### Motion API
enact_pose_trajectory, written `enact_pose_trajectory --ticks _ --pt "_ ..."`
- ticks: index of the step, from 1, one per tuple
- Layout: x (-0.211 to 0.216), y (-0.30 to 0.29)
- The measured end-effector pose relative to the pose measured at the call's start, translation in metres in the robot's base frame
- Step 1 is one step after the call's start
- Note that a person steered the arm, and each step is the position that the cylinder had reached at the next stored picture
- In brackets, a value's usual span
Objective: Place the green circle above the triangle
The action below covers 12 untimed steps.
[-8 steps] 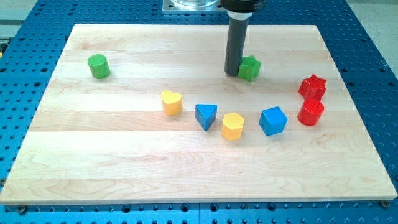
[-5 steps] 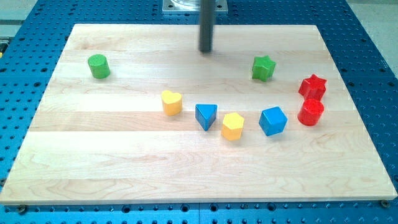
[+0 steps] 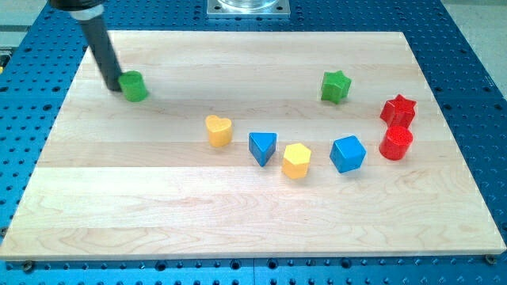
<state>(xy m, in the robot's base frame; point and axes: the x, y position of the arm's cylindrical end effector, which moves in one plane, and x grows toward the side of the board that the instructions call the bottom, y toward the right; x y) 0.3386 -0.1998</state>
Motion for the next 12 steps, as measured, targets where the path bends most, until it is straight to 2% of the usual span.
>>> enact_pose_trajectory --ticks 1,2,3,5,6,7,10,12 --pt "0.0 0.044" --pt "0.016 -0.006" --pt "0.044 0.016" --pt "0.034 0.118" --pt "0.01 0.093" --pt "-0.008 0.13" --pt "0.011 0.178" --pt "-0.004 0.178"
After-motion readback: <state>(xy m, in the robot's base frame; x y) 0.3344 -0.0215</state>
